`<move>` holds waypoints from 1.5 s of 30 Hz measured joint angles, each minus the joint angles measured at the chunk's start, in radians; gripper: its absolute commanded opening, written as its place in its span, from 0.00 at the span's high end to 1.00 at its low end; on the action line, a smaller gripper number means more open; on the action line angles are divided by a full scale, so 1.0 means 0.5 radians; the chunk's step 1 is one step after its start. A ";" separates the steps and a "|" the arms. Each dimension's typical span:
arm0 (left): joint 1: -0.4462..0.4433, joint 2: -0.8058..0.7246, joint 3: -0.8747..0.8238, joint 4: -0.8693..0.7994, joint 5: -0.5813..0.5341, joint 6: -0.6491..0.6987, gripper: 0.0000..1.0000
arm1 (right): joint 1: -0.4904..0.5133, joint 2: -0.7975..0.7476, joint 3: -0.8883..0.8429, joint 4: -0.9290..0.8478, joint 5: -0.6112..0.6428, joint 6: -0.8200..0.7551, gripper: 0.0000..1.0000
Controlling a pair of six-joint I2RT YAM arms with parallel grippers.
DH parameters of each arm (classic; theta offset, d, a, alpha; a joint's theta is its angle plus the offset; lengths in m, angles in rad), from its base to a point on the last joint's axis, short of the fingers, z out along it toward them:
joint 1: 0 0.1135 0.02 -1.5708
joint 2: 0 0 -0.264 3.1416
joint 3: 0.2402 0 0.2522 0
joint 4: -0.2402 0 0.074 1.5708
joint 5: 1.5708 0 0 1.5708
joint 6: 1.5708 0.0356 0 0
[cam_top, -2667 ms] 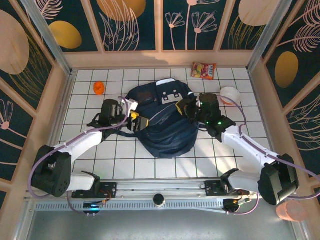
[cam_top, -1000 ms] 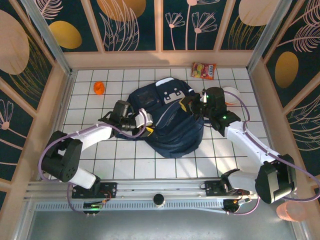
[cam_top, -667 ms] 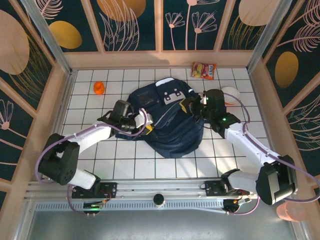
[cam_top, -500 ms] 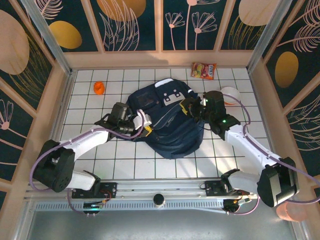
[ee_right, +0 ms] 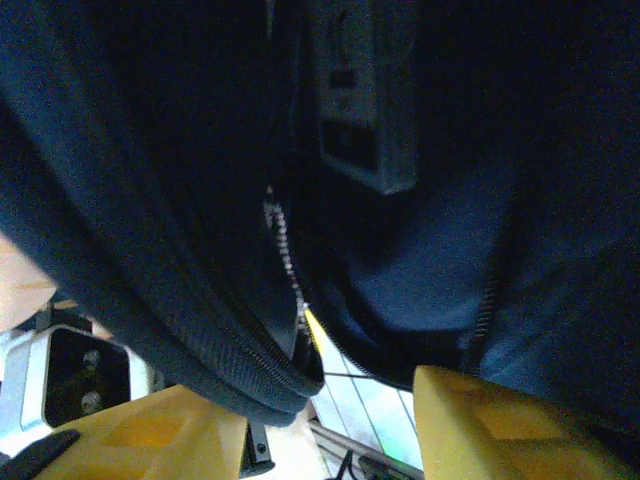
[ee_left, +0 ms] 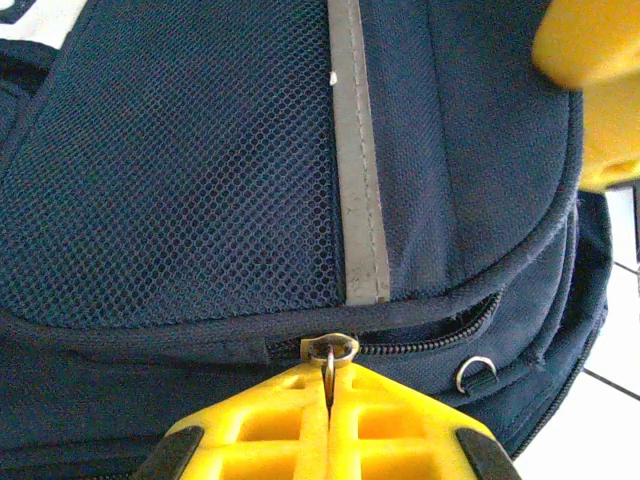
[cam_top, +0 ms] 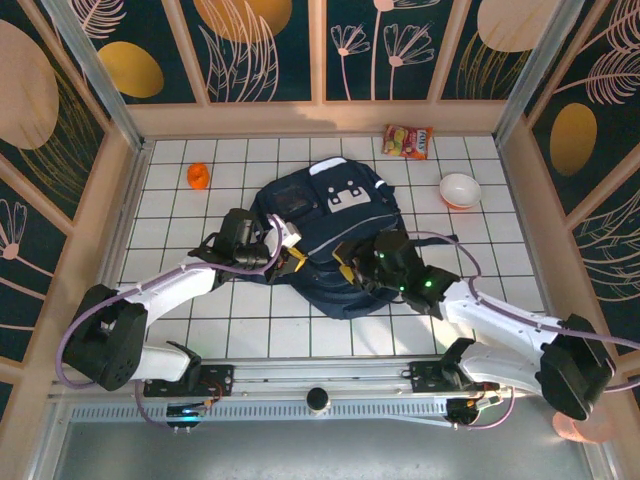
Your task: Pack the student bag
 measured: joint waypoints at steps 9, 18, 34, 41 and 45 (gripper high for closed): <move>-0.002 -0.012 -0.017 0.008 -0.005 -0.033 1.00 | 0.019 0.311 0.002 0.382 0.005 0.099 0.98; -0.109 -0.063 -0.062 0.037 0.040 -0.222 1.00 | -0.018 0.481 0.060 0.545 -0.040 0.095 1.00; -0.330 -0.292 -0.005 -0.020 -0.055 -0.091 0.31 | -0.214 0.533 0.227 0.319 -0.391 -0.331 1.00; -0.328 -0.469 0.059 -0.146 -0.285 0.610 0.26 | -0.458 0.477 0.466 -0.288 -0.729 -0.993 1.00; -0.328 -0.356 0.063 -0.146 -0.333 0.896 0.27 | -0.507 0.510 0.606 -0.584 -0.875 -1.318 1.00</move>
